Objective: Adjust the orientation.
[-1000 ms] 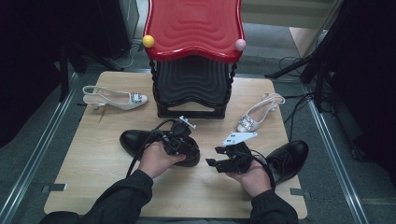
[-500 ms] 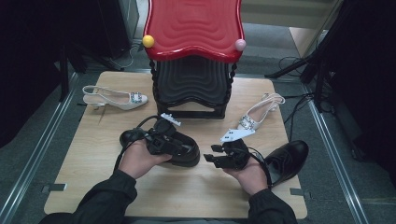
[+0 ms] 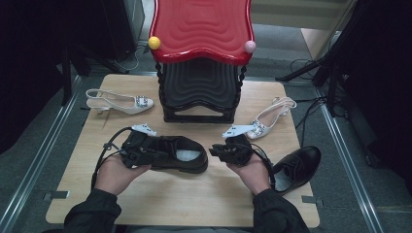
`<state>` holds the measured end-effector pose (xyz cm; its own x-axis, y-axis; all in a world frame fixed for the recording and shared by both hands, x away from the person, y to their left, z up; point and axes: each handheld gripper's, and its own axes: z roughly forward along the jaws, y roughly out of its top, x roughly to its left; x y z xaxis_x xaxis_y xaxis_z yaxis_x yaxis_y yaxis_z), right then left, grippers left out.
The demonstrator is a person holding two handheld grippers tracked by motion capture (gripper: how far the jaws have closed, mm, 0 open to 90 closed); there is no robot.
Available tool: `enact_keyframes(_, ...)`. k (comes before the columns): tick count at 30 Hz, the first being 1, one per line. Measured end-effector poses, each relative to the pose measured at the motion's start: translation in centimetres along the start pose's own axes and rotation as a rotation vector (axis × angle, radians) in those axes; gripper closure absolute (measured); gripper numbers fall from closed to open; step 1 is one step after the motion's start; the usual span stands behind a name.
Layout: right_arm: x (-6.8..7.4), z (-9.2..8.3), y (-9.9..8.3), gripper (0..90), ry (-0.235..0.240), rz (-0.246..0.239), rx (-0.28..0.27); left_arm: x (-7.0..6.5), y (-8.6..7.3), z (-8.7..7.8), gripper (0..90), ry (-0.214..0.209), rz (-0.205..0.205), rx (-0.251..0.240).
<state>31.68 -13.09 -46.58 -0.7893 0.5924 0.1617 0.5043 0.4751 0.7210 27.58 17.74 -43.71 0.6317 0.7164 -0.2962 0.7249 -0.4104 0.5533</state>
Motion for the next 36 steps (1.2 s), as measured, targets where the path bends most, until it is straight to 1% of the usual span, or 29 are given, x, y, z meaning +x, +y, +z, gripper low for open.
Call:
enact_keyframes(1, 0.0, 0.1, 0.2, 82.3, -0.006, 0.002, -0.004, 0.3, -0.3, 0.0, 89.9, 0.004, -0.006, 0.001)
enact_keyframes(2, -0.1, 0.1, 0.4, 86.6, -0.003, 0.007, -0.009, 0.3, -0.3, 0.0, 90.0, 0.004, -0.006, 0.001)
enact_keyframes(3, -0.1, 0.1, 0.4, 86.6, -0.003, 0.007, -0.009, 0.6, -0.5, -0.1, 90.0, 0.006, -0.018, 0.004)
enact_keyframes(4, -0.2, 0.4, 0.8, 90.0, -0.005, 0.014, -0.012, 1.1, -0.9, -0.2, 90.0, 0.012, -0.031, 0.002)
enact_keyframes(5, -0.2, 0.5, 0.9, 90.0, -0.002, 0.021, -0.012, 1.4, -1.1, -0.2, 90.0, 0.018, -0.041, 0.001)
enact_keyframes(6, -0.4, 0.8, 1.1, 90.0, 0.002, 0.029, -0.004, 1.7, -1.3, -0.2, 90.0, 0.019, -0.045, -0.002)
enact_keyframes(8, -0.5, 1.5, 1.3, 90.0, 0.008, 0.036, 0.012, 2.4, -1.7, -0.2, 90.0, 0.035, -0.062, 0.001)
enact_keyframes(9, -0.5, 1.5, 1.3, 90.0, 0.008, 0.036, 0.012, 2.4, -1.7, -0.2, 90.0, 0.035, -0.062, 0.001)
enact_keyframes(10, -0.5, 1.8, 1.4, 90.0, 0.011, 0.035, 0.019, 2.9, -1.9, -0.1, 90.0, 0.046, -0.059, 0.003)
enact_keyframes(12, -0.3, 2.5, 1.5, 90.0, 0.006, 0.011, 0.036, 3.2, -2.2, 0.1, 90.0, 0.072, -0.059, 0.006)
enact_keyframes(13, -0.2, 2.8, 1.6, 90.0, 0.004, -0.002, 0.045, 3.6, -2.4, 0.3, 90.0, 0.076, -0.068, 0.005)
enact_keyframes(14, -0.1, 2.9, 1.7, 90.0, 0.009, -0.005, 0.045, 3.8, -2.4, 0.4, 90.0, 0.071, -0.072, 0.006)
enact_keyframes(15, 0.0, 3.0, 1.7, 90.0, 0.009, -0.009, 0.05, 4.0, -2.5, 0.6, 90.0, 0.074, -0.069, 0.012)
enact_keyframes(16, 0.1, 3.0, 1.7, 90.0, -0.002, -0.025, 0.052, 4.1, -2.5, 0.8, 90.0, 0.072, -0.07, 0.018)
enact_keyframes(19, 0.1, 3.0, 1.7, 90.0, 0.003, -0.021, 0.052, 4.3, -2.4, 1.2, 90.0, 0.073, -0.069, 0.025)
enact_keyframes(20, 0.1, 3.0, 1.7, 90.0, 0.011, -0.014, 0.055, 4.3, -2.3, 1.5, 90.0, 0.069, -0.068, 0.033)
enact_keyframes(23, 0.3, 2.8, 1.6, 90.0, 0.011, -0.018, 0.062, 4.4, -2.2, 1.6, 90.0, 0.064, -0.069, 0.034)
enact_keyframes(26, 0.5, 2.7, 1.3, 90.0, 0.032, -0.02, 0.067, 4.5, -2.1, 1.5, 90.0, 0.06, -0.071, 0.036)
enact_keyframes(28, 0.6, 2.5, 1.2, 90.0, 0.049, -0.015, 0.076, 4.7, -2.1, 1.6, 90.0, 0.049, -0.074, 0.037)
enact_keyframes(30, 0.9, 2.4, 1.0, 90.0, 0.055, -0.022, 0.079, 4.8, -2.0, 1.6, 90.0, 0.038, -0.074, 0.041)
enact_keyframes(31, 1.0, 2.3, 1.0, 90.0, 0.058, -0.017, 0.082, 4.9, -2.0, 1.6, 90.0, 0.022, -0.07, 0.041)
enact_keyframes(32, 1.0, 2.3, 0.9, 90.0, 0.062, -0.02, 0.082, 4.8, -1.9, 1.7, 90.0, 0.016, -0.06, 0.04)
enact_keyframes(35, 1.3, 2.1, 0.7, 90.0, 0.07, -0.015, 0.083, 4.9, -1.7, 1.8, 90.0, 0.019, -0.038, 0.047)
enact_keyframes(36, 1.4, 2.1, 0.6, 90.0, 0.075, -0.009, 0.085, 4.9, -1.7, 1.9, 90.0, 0.014, -0.042, 0.046)
